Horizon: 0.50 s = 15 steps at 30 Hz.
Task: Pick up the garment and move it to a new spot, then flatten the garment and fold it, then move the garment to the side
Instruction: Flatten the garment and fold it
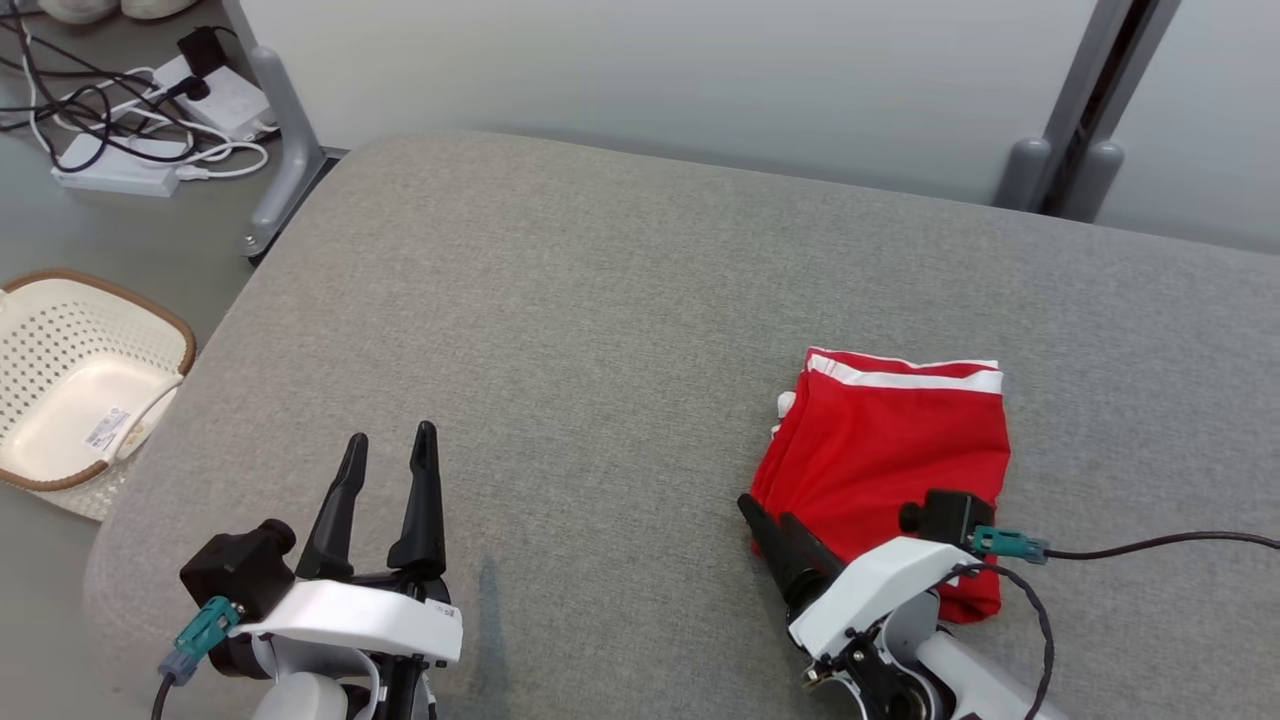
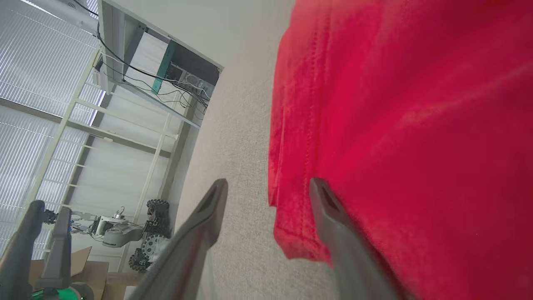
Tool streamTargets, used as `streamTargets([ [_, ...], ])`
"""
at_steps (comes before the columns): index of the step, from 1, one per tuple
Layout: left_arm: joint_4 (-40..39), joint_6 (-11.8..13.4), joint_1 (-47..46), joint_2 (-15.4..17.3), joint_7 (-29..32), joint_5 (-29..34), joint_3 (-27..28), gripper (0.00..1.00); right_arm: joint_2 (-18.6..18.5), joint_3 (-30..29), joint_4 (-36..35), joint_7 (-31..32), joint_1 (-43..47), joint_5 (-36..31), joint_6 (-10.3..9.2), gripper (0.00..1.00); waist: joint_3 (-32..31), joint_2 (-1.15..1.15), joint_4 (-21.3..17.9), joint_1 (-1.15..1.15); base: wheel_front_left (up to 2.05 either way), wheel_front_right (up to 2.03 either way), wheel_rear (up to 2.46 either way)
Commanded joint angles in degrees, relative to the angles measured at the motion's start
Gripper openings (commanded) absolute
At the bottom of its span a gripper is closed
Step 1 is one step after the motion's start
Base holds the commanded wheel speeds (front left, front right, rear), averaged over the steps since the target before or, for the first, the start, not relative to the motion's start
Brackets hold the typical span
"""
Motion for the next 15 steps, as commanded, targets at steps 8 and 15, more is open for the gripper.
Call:
streamTargets([
  [8, -0.7, -0.2, -0.3, 0.2, -0.2, 1.0, 1.3, 1.0, -0.6, 0.5, 0.7, -3.4, -2.8, -5.4, 0.01, 1.0, -1.0, 0.0, -4.4, 0.0, 0.0, 0.0, 0.0],
  [15, -2.2, -0.7, -0.3, 0.2, -0.2, 2.2, 2.8, 1.0, -4.5, -2.7, -0.8, -4.9, -5.4, -13.0, 0.01, 1.0, -2.1, 0.0, -9.9, 0.0, 0.0, 0.0, 0.0],
])
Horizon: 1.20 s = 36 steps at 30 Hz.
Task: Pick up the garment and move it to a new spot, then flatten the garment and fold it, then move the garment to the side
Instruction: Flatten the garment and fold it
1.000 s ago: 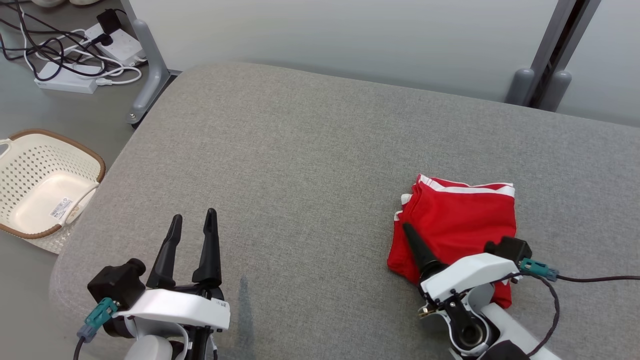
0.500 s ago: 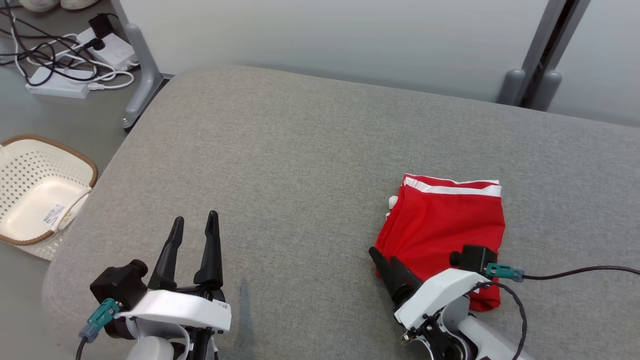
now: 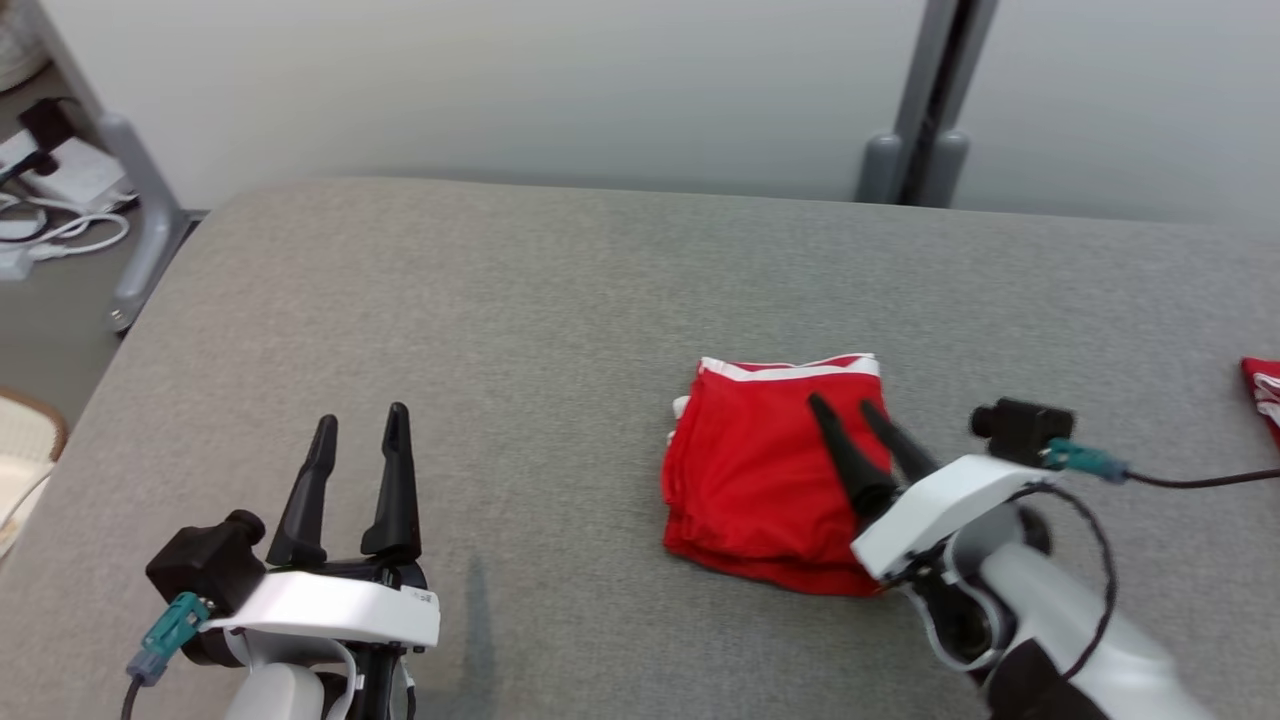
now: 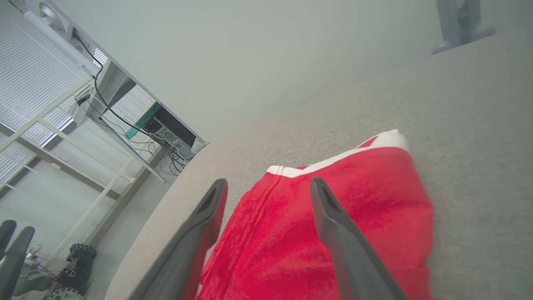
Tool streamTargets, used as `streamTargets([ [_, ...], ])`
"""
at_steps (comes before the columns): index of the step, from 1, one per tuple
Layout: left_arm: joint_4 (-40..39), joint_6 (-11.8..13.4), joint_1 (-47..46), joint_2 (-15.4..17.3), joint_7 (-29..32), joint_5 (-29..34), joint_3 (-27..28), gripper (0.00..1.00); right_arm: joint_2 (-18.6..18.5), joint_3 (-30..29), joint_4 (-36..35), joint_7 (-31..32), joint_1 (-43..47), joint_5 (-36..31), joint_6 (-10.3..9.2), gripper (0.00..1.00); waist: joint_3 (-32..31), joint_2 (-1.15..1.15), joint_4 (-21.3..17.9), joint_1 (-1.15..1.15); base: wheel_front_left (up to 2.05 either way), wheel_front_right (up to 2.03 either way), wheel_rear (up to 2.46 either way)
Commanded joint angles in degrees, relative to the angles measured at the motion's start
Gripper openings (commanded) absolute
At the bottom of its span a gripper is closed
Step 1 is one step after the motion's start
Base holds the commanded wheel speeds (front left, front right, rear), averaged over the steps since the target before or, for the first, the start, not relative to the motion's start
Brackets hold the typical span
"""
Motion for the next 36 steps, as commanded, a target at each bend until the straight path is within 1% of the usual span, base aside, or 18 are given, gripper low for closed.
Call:
streamTargets([
  [1, -0.5, -0.1, -0.4, 0.2, -0.2, -0.8, 0.7, 1.0, -1.8, -1.5, -0.2, -0.6, -0.8, -2.5, 0.01, 1.0, -0.7, 0.0, -2.6, 0.0, 0.0, 0.0, 0.0],
  [3, -0.9, 0.0, -0.7, 0.2, -0.2, -0.9, 1.3, 1.0, -4.0, -3.9, -0.4, -0.8, -1.8, -6.6, 0.01, 1.0, -0.7, 0.0, -4.0, 0.0, 0.0, 0.0, 0.0],
  [5, -1.3, 0.1, -1.1, 0.2, -0.2, -0.8, 1.9, 1.0, -6.0, -7.9, -2.0, -0.8, -2.6, -11.3, 0.01, 1.0, -0.5, 0.0, -5.2, 0.0, 0.0, 0.0, 0.0],
  [6, -1.5, 0.0, -1.1, 0.2, -0.2, -0.7, 2.2, 1.0, -7.3, -10.3, -3.5, -0.8, -2.8, -15.3, 0.01, 1.0, -0.3, 0.0, -5.8, 0.0, 0.0, 0.0, 0.0],
  [8, -1.8, 0.0, -1.2, 0.2, -0.2, -0.3, 2.8, 1.0, -10.1, -15.2, -6.9, -0.8, -2.0, -26.0, 0.0, 1.0, 0.1, 0.0, -6.9, 0.0, 0.0, 0.0, 0.0],
  [9, -2.0, -0.2, -1.4, 0.2, -0.2, 0.5, 3.0, 1.0, -10.2, -18.3, -8.9, -0.8, -0.6, -30.3, 0.0, 1.0, 0.4, 0.0, -7.3, 0.0, 0.0, 0.0, 0.0],
  [11, -2.3, -0.4, -1.5, 0.2, -0.2, 3.3, 3.2, 1.0, -8.0, -24.8, -13.3, -0.7, 2.8, -36.1, 0.01, 1.0, 0.9, 0.0, -8.2, 0.0, 0.0, 0.0, 0.0],
  [12, -2.3, -0.6, -1.4, 0.2, -0.2, 4.5, 3.4, 1.0, -7.6, -27.7, -15.7, -0.7, 4.0, -39.2, 0.01, 1.0, 1.2, 0.0, -8.6, 0.0, 0.0, 0.0, 0.0],
  [14, -2.5, -0.7, -0.9, 0.3, -0.2, 5.1, 3.7, 1.0, -6.8, -32.2, -19.8, -0.7, 6.4, -44.8, -0.01, 1.0, 1.7, 0.0, -9.3, 0.0, 0.0, 0.0, 0.0],
  [15, -2.7, -0.8, -0.7, 0.2, -0.2, 5.1, 3.8, 1.0, -5.6, -33.7, -21.3, -0.7, 8.3, -46.7, -0.01, 1.0, 1.9, 0.0, -9.6, 0.0, 0.0, 0.0, 0.0],
  [16, -3.1, -0.8, -0.3, 0.2, -0.2, 5.2, 4.2, 1.0, -3.2, -36.8, -23.9, -0.7, 11.1, -49.4, 0.0, 1.0, 2.3, 0.0, -9.9, 0.0, 0.0, 0.0, 0.0],
  [18, -3.4, -0.7, 0.1, 0.3, -0.2, 6.4, 4.4, 1.0, -1.7, -39.1, -26.2, -0.7, 13.0, -51.4, 0.0, 1.0, 2.6, 0.0, -10.2, 0.0, 0.0, 0.0, 0.0],
  [20, -3.7, -0.5, 0.3, 0.2, -0.2, 10.1, 3.9, 1.0, -0.5, -40.9, -27.8, -0.7, 15.1, -52.9, 0.0, 1.0, 2.9, 0.0, -10.3, 0.0, 0.0, 0.0, 0.0],
  [21, -3.9, -0.3, 0.6, 0.2, -0.2, 10.9, 3.8, 1.0, 0.1, -41.6, -28.4, -0.7, 16.0, -53.7, 0.0, 1.0, 3.0, 0.0, -10.4, 0.0, 0.0, 0.0, 0.0],
  [24, -4.1, 0.3, 1.5, 0.2, -0.2, 11.4, 3.3, 1.0, 1.4, -43.5, -30.0, -0.7, 17.7, -56.1, 0.0, 1.0, 3.2, 0.0, -10.5, 0.0, 0.0, 0.0, 0.0],
  [27, -4.4, 0.6, 1.7, 0.3, -0.2, 11.2, 3.0, 1.0, 2.2, -43.8, -30.9, -0.7, 19.0, -58.0, 0.0, 1.0, 3.5, 0.0, -10.2, 0.0, 0.0, 0.0, 0.0],
  [36, -4.7, 0.7, 2.0, 0.2, -0.2, 11.2, 2.6, 1.0, 3.1, -44.1, -30.8, -0.7, 19.9, -58.7, -0.01, 1.0, 3.8, 0.0, -9.4, 0.0, 0.0, 0.0, 0.0],
])
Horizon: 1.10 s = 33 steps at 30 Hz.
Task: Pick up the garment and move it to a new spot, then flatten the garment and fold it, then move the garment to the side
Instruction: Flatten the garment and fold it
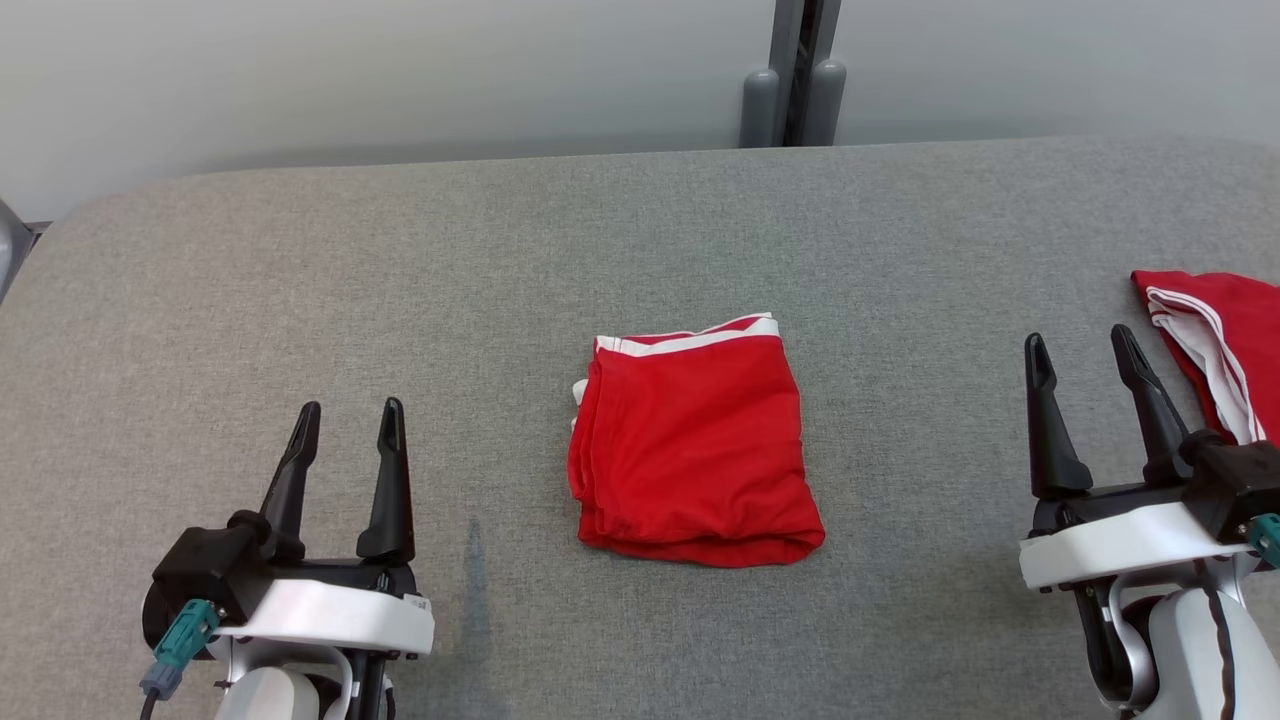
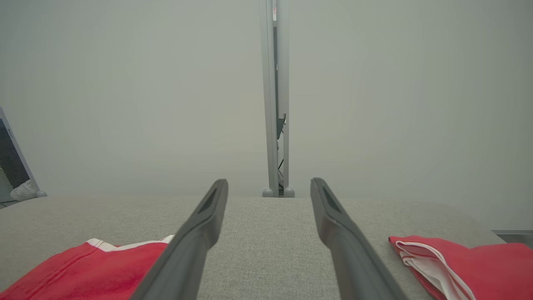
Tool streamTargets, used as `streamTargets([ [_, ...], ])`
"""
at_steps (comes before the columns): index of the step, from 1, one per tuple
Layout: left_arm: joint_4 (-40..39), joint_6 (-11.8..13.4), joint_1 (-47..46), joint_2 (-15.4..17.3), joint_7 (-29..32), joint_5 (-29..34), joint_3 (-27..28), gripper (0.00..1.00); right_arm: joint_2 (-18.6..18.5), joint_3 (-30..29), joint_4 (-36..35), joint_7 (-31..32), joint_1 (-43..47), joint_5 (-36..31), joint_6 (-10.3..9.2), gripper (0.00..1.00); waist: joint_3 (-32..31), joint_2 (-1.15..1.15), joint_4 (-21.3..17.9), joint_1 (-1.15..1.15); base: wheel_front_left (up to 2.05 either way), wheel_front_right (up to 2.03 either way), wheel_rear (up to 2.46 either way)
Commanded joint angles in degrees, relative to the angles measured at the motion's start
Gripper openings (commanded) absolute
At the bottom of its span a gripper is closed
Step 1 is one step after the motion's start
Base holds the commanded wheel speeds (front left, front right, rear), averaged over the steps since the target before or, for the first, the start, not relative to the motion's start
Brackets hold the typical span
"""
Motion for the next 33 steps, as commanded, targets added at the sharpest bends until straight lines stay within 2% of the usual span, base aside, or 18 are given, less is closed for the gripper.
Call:
streamTargets([
  [1, -0.3, 0.2, 0.4, 0.3, -0.2, 0.0, 0.0, 1.0, 0.0, -0.1, 0.1, 0.0, 0.6, 0.0, -0.02, 1.0, 0.1, 0.0, 0.1, 0.0, 0.0, 0.0, 0.0],
  [33, 0.2, 0.1, -0.6, 0.3, -0.2, -0.5, -0.5, 1.0, 0.1, -0.7, 1.8, 0.0, 0.1, -0.2, -0.02, 1.0, 0.2, 0.0, 1.4, 0.0, 0.0, 0.0, 0.0],
])
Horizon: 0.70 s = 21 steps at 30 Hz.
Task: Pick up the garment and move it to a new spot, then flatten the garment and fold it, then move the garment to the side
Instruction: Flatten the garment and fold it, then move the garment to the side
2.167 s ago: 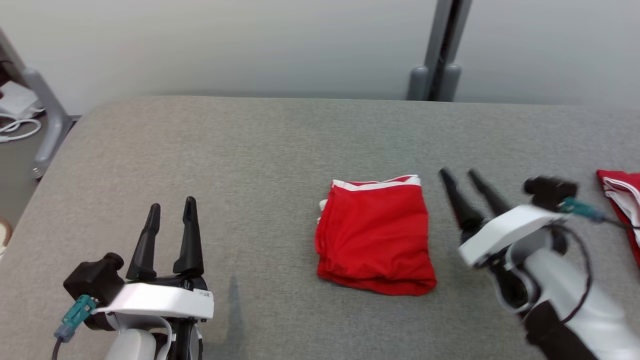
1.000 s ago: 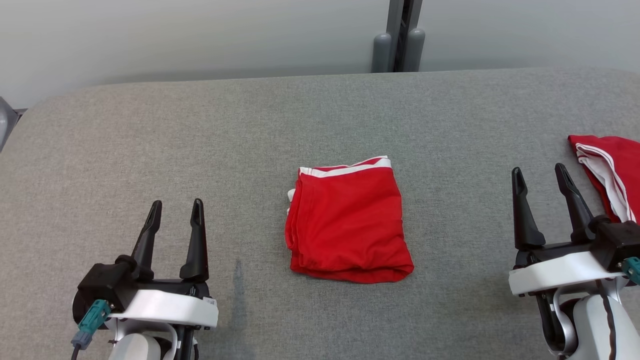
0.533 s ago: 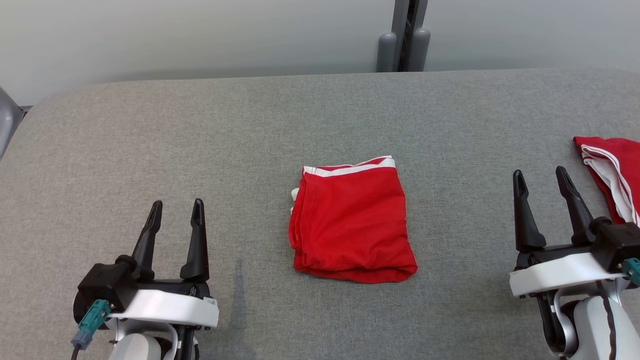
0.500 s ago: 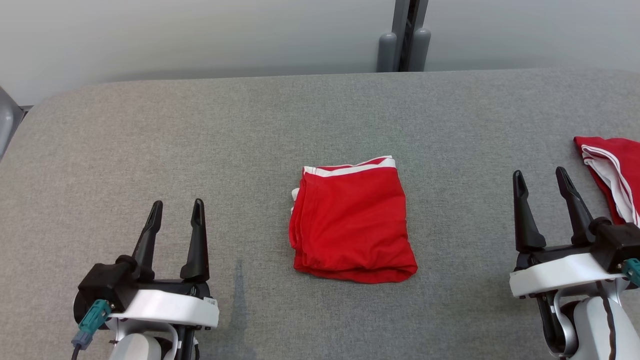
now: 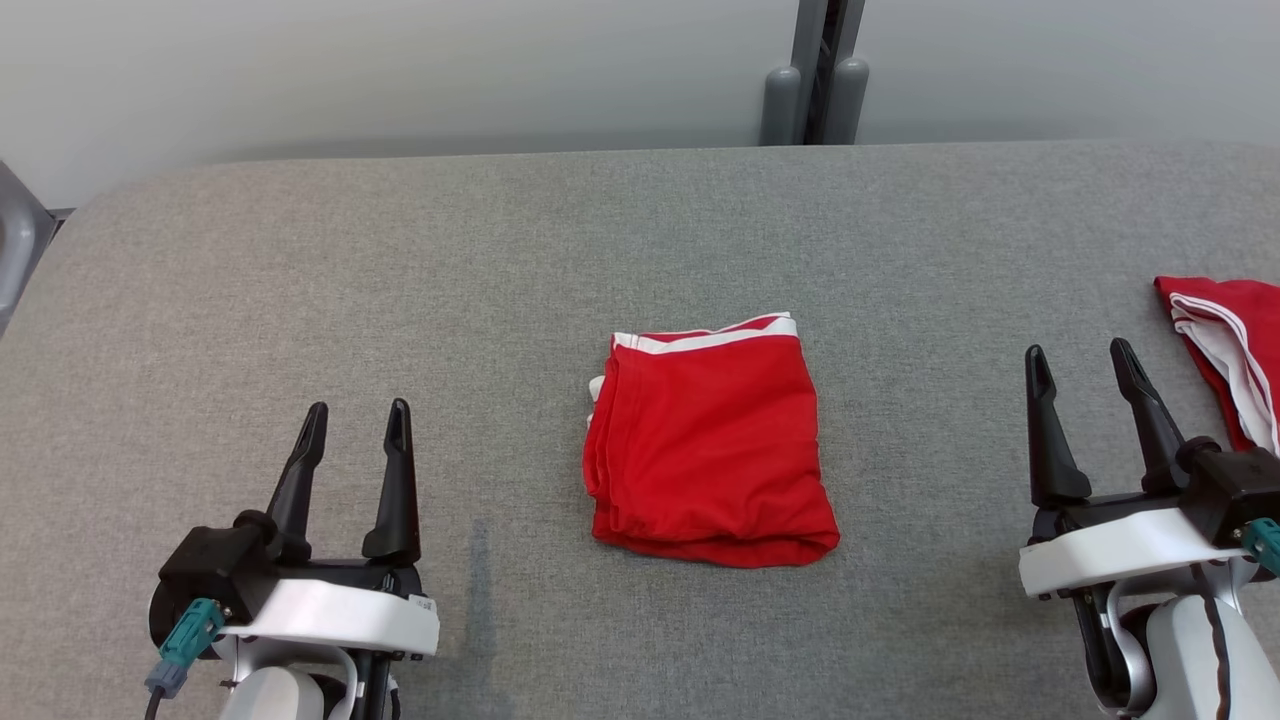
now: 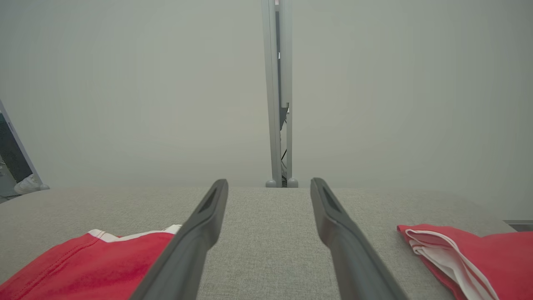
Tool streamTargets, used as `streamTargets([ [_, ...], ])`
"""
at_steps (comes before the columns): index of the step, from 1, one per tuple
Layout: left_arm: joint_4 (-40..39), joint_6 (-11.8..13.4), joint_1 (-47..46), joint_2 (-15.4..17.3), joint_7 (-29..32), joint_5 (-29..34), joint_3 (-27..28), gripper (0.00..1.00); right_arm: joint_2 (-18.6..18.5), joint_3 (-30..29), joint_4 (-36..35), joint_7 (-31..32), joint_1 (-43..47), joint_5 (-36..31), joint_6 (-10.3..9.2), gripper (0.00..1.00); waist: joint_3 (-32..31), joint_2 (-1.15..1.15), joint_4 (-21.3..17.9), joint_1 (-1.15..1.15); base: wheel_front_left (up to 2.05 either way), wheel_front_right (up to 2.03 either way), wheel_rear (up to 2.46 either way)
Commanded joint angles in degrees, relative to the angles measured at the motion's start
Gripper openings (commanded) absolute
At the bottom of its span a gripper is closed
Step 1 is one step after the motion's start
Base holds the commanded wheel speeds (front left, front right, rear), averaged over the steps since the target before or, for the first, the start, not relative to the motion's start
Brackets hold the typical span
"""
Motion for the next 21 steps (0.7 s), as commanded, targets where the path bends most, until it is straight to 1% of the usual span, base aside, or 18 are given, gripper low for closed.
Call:
streamTargets([
  [1, 0.0, 0.0, -0.4, 0.3, -0.2, 0.0, 0.1, 1.0, -0.2, -0.2, 0.1, 0.0, 0.0, -0.2, -0.03, 1.0, 0.0, 0.0, 0.0, 0.0, 0.0, 0.0, 0.0],
  [7, 0.1, 0.0, -0.6, 0.3, -0.2, -0.3, -0.3, 1.0, -0.2, -0.4, 0.3, 0.0, 0.5, -0.3, -0.02, 1.0, -0.1, 0.0, 0.5, 0.0, 0.0, 0.0, 0.0],
  [11, -0.1, -0.1, -1.0, 0.3, -0.2, -0.6, -0.9, 1.0, -0.2, 0.9, 1.8, 2.9, 0.1, 1.3, -0.02, 1.0, 0.6, 0.0, 1.4, 0.0, 0.0, 0.0, 0.0],
  [15, 0.2, 0.1, -1.5, 0.3, -0.2, -1.1, -1.8, 1.0, -0.8, 4.1, 3.1, 6.3, -1.1, 6.0, -0.02, 1.0, 1.7, 0.0, 2.5, 0.0, 0.0, 0.0, 0.0],
  [17, 0.2, 0.3, -1.8, 0.2, -0.2, -1.4, -2.2, 1.0, -1.2, 6.2, 4.2, 8.9, -1.8, 9.6, -0.03, 1.0, 2.5, 0.0, 3.2, 0.0, 0.0, 0.0, 0.0],
  [21, 0.4, 0.6, -2.7, 0.3, -0.2, -2.1, -3.3, 1.0, -3.6, 10.5, 5.3, 13.8, -3.4, 15.7, -0.02, 1.0, 4.2, 0.0, 5.1, 0.0, 0.0, 0.0, 0.0],
])
